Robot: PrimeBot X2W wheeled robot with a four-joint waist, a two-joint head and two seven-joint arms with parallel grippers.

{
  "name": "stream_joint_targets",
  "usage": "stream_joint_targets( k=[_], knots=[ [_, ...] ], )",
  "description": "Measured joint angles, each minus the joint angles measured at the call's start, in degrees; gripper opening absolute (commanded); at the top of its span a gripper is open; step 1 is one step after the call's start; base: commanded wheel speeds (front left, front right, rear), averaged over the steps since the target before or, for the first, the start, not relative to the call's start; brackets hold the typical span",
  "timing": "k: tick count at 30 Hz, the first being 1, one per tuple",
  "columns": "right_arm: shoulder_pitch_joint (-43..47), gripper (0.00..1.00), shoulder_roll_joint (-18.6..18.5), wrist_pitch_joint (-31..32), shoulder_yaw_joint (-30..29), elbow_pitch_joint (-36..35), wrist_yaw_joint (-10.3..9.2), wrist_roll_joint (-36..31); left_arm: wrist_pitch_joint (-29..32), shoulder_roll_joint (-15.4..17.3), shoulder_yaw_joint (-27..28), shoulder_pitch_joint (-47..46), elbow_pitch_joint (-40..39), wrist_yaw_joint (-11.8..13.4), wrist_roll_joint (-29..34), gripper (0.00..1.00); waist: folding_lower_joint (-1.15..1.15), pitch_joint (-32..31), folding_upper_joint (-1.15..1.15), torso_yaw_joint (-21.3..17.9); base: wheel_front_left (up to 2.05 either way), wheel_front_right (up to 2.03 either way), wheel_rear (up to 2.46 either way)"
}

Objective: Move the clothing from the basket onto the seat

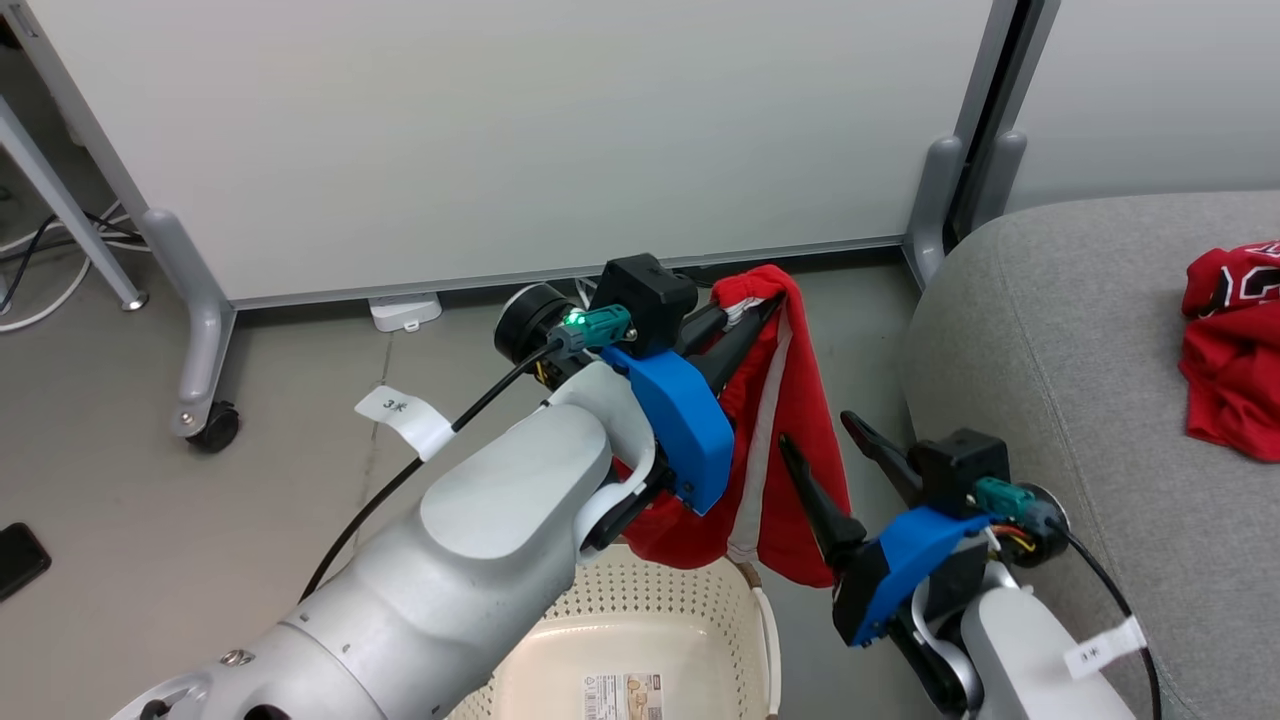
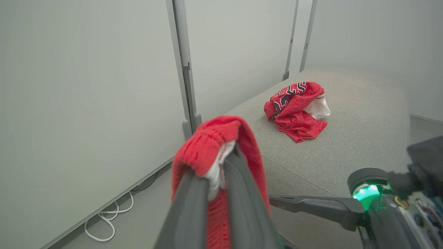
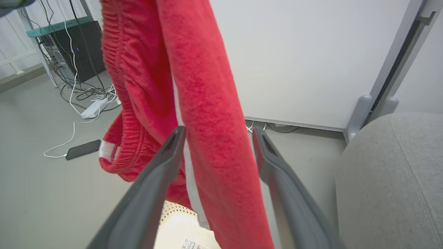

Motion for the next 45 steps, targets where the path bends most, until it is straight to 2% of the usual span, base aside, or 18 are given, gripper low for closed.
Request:
stream_joint_targets(
  k=[11,23,24,25,26,27,45],
  knots=[
    [-10.3,1.0,0.0,-2.64,3.18,15.04,0.0,2.08,-0.04,-0.2,-1.34,-1.08,-0.15,-0.01,-0.59,0.0,0.0,1.23,0.0,1.3,0.0,0.0,0.0],
    [-17.62,1.0,0.0,-5.35,11.03,26.48,0.0,6.73,-0.63,-0.32,-2.35,-1.51,0.23,-0.01,-1.58,0.0,0.0,0.9,0.0,1.32,0.0,0.0,0.0],
    [-18.07,0.95,0.0,-5.71,11.55,27.17,0.0,7.32,-0.66,-0.34,-2.45,-1.59,0.27,0.0,-1.62,0.0,0.0,0.82,0.0,1.28,0.0,0.0,0.0],
    [-18.43,0.48,0.0,-5.91,11.9,27.81,0.0,7.89,-0.86,-0.35,-2.5,-1.61,0.32,-0.01,-1.7,0.0,0.0,0.73,0.0,1.25,0.0,0.0,0.0],
    [-18.68,0.35,0.0,-6.28,12.25,28.49,0.0,8.36,-0.88,-0.35,-2.58,-1.62,0.37,-0.01,-1.81,0.0,0.0,0.66,0.0,1.22,0.0,0.0,0.0],
    [-18.92,0.0,0.0,-6.45,12.63,29.09,0.0,8.82,-0.89,-0.37,-2.69,-1.63,0.43,-0.01,-1.94,0.0,0.0,0.6,0.0,1.18,0.0,0.0,0.0],
    [-20.98,0.0,0.0,-10.63,18.81,33.74,0.0,16.59,-1.49,-0.37,-3.64,-1.81,1.54,-0.01,-2.96,0.0,0.0,-0.4,0.0,0.03,0.0,0.0,0.0]
  ],
)
